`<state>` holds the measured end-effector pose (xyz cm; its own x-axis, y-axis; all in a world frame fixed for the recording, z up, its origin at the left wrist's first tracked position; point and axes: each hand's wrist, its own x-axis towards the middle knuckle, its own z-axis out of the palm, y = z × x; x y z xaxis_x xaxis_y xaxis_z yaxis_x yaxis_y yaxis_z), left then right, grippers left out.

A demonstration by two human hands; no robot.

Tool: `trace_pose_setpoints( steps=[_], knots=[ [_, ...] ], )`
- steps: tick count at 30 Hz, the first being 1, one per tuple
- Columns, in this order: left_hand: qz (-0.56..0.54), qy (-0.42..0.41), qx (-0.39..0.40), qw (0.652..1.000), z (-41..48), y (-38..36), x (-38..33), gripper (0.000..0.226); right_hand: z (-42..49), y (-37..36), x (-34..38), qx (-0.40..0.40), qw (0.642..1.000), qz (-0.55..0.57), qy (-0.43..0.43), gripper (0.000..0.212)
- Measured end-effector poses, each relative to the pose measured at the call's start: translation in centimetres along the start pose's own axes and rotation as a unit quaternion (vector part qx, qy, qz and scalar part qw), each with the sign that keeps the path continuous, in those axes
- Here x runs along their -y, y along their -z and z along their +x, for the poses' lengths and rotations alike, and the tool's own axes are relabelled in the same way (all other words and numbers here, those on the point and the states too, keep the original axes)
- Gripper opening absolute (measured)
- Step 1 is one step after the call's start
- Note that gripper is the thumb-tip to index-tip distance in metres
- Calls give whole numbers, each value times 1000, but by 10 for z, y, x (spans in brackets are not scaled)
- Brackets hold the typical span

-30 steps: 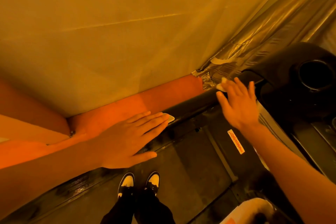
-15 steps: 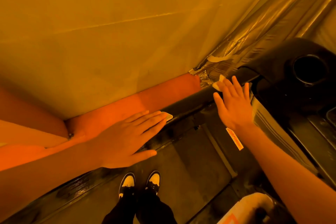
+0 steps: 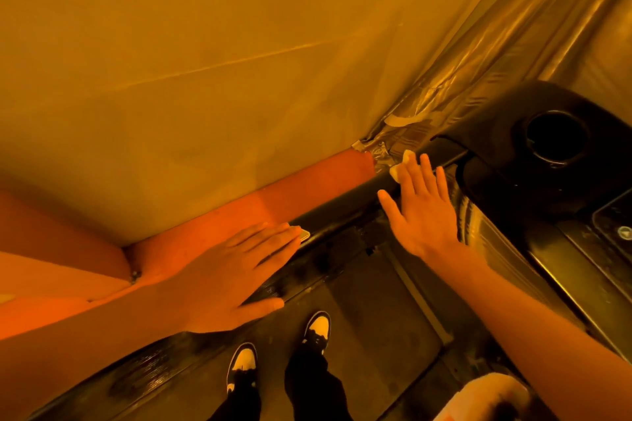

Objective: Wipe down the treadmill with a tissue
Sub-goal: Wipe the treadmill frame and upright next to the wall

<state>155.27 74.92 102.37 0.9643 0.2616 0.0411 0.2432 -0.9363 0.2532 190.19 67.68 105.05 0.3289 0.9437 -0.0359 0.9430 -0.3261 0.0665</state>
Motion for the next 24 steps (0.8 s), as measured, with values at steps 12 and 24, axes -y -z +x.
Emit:
trace_pose_setpoints(
  steps=[12,24],
  knots=[
    [31,2,-9,999,138,0,-16,80,-1,4,-11,39,992,27,115,92],
    [23,11,-21,999,146,-12,-16,83,56,29,-29,89,996,-20,13,125]
  ],
)
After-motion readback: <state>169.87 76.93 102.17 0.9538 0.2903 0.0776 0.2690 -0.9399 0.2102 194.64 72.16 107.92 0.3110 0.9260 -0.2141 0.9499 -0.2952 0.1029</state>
